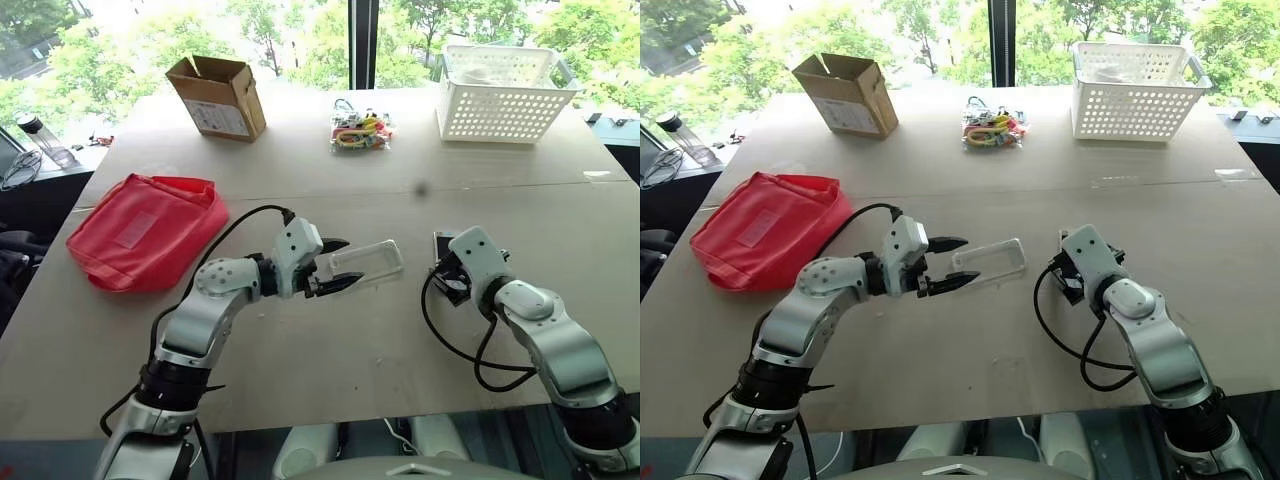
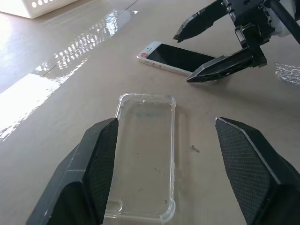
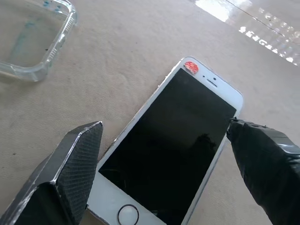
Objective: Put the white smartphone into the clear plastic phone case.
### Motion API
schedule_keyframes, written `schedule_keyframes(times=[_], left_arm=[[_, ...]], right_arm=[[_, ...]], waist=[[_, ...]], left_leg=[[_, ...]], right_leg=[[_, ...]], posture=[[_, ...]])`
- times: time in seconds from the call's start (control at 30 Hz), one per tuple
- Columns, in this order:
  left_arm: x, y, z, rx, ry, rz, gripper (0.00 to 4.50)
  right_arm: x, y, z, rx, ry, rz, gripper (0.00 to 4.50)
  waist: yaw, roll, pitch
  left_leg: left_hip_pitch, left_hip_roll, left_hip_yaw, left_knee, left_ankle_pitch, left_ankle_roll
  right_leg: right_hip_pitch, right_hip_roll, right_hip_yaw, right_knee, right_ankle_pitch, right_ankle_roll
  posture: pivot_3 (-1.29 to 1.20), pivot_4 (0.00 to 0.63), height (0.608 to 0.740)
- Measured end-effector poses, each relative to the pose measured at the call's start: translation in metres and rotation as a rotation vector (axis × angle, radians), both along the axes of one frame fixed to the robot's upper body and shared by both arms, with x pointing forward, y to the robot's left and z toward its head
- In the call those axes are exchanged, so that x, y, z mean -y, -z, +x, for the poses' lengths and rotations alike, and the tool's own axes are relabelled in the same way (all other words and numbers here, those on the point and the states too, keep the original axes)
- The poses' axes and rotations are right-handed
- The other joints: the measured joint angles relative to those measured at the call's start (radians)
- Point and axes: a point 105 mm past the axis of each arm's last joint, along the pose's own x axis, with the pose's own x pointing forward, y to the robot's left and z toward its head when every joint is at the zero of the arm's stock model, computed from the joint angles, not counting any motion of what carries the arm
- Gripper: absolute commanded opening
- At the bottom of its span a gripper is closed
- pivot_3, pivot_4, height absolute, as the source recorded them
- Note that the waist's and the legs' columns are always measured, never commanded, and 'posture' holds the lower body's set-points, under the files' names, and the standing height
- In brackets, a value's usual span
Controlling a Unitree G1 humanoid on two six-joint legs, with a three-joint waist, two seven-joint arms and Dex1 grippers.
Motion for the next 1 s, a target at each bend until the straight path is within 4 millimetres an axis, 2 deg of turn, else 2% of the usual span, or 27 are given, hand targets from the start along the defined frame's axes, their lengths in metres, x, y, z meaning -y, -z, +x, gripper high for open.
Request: schedule_keyframes(times=[0.17,0.33,0.67,0.8,0.9,0.97,1.0], left_arm=[[0.001,-0.001,-0.005,-0.008,0.014,-0.021,3.31],[0.004,-0.012,-0.016,-0.018,0.079,-0.099,3.31],[-0.004,-0.029,-0.017,0.008,0.067,-0.146,3.31],[-0.006,-0.032,-0.019,0.023,0.04,-0.149,3.31],[-0.008,-0.033,-0.021,0.032,0.013,-0.152,3.37],[-0.011,-0.033,-0.022,0.033,-0.002,-0.151,3.37],[-0.012,-0.032,-0.022,0.031,-0.018,-0.15,3.37]], right_arm=[[0.023,0.003,0.001,-0.04,0.13,0.09,4.5],[0.028,0.007,0.002,-0.08,0.16,0.207,4.5],[0.029,0.007,0.023,-0.077,-0.02,0.192,4.5],[0.026,0.009,0.033,-0.084,-0.077,0.241,4.5],[0.023,0.01,0.037,-0.107,-0.111,0.274,3.7],[0.025,0.01,0.037,-0.113,-0.122,0.27,2.98],[0.025,0.01,0.037,-0.118,-0.139,0.268,2.91]], waist=[[0.0,0.0,0.0],[-0.003,0.0,0.0],[-0.018,0.0,0.0],[-0.032,0.0,0.0],[-0.036,-0.001,-0.001],[-0.036,-0.001,-0.001],[-0.036,-0.001,-0.001]], left_leg=[[0.0,0.0,0.0,0.0,0.0,0.0],[0.001,0.0,0.0,-0.001,0.0,0.0],[0.003,0.0,0.001,-0.001,0.0,0.0],[0.003,0.0,0.002,-0.001,0.0,0.0],[0.004,0.001,0.002,-0.002,0.0,0.0],[0.004,0.001,0.002,-0.002,0.0,0.0],[0.004,0.001,0.002,-0.003,0.0,0.0]], right_leg=[[0.001,0.0,0.0,0.0,0.0,0.0],[0.001,0.0,0.0,0.0,0.0,0.0],[0.002,0.0,0.001,0.0,0.0,0.0],[0.002,0.0,0.003,0.001,0.0,0.0],[0.002,0.001,0.004,0.001,0.0,0.0],[0.002,0.001,0.004,0.001,0.0,0.0],[0.002,0.001,0.004,0.001,0.0,0.0]], posture=[[0.0,0.15,0.733],[0.0,0.15,0.733],[0.0,0.15,0.733],[0.0,0.15,0.733],[0.0,0.15,0.733],[0.0,0.15,0.733],[0.0,0.15,0.733]])
